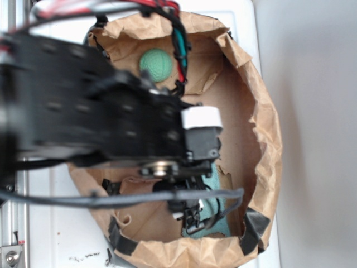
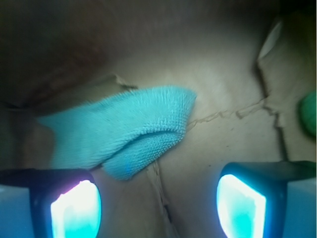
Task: Grab the blue cloth.
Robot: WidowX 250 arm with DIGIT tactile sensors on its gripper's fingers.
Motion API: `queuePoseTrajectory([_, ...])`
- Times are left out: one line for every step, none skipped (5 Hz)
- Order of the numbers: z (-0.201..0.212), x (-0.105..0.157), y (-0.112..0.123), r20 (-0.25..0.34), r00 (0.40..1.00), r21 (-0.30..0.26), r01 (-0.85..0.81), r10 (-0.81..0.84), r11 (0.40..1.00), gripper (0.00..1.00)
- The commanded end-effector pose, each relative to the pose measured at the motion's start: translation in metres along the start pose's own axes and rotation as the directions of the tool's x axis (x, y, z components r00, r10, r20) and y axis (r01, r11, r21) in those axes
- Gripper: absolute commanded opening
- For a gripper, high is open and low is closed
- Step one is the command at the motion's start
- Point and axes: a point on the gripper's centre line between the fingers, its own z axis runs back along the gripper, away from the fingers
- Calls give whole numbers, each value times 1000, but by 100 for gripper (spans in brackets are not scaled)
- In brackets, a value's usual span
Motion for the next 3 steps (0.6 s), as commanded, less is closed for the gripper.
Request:
queuePoseTrajectory([-17, 14, -23, 31, 996, -23, -84, 85, 996, 100])
queuePoseTrajectory([-26, 10, -34, 96, 992, -34, -82, 85, 996, 100])
queuePoseTrajectory([-40, 6, -43, 113, 991, -6, -71, 71, 997, 100])
